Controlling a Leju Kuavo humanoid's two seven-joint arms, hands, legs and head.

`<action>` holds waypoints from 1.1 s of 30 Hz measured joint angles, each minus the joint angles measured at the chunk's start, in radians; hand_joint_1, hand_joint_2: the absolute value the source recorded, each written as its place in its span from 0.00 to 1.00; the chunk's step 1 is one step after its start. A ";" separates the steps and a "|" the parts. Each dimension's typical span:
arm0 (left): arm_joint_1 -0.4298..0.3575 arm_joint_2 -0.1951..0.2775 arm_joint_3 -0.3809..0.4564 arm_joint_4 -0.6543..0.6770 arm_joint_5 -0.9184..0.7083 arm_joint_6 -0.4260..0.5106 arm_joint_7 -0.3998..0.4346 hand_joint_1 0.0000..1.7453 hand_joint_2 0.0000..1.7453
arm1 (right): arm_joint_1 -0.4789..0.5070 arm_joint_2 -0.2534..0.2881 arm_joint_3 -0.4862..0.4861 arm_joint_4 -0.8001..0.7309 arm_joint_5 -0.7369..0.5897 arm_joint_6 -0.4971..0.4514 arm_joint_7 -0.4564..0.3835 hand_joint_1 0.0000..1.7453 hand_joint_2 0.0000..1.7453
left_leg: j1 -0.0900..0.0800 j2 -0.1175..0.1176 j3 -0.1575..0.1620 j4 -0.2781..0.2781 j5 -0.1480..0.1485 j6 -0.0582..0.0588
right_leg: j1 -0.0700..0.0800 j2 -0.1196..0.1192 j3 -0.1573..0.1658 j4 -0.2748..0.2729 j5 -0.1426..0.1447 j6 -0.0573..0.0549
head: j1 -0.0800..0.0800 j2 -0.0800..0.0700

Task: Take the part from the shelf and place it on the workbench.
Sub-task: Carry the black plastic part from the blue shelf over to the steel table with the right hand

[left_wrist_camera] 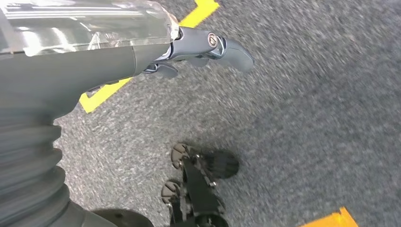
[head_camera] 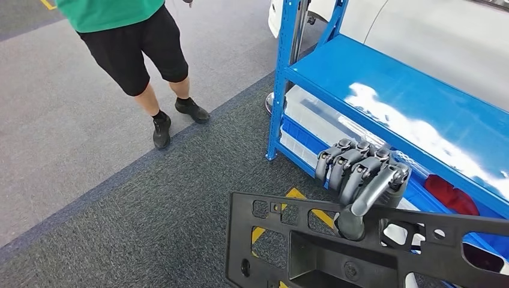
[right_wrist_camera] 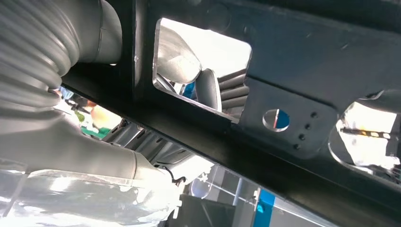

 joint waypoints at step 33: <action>-0.008 -0.002 -0.005 0.000 -0.045 -0.026 -0.008 0.00 1.00 | 0.039 0.000 0.005 -0.039 0.039 -0.023 0.000 0.97 1.00 | 0.013 -0.022 0.004 -0.012 0.011 0.012 | -0.007 0.061 -0.022 0.071 -0.055 0.016 | 0.000 0.000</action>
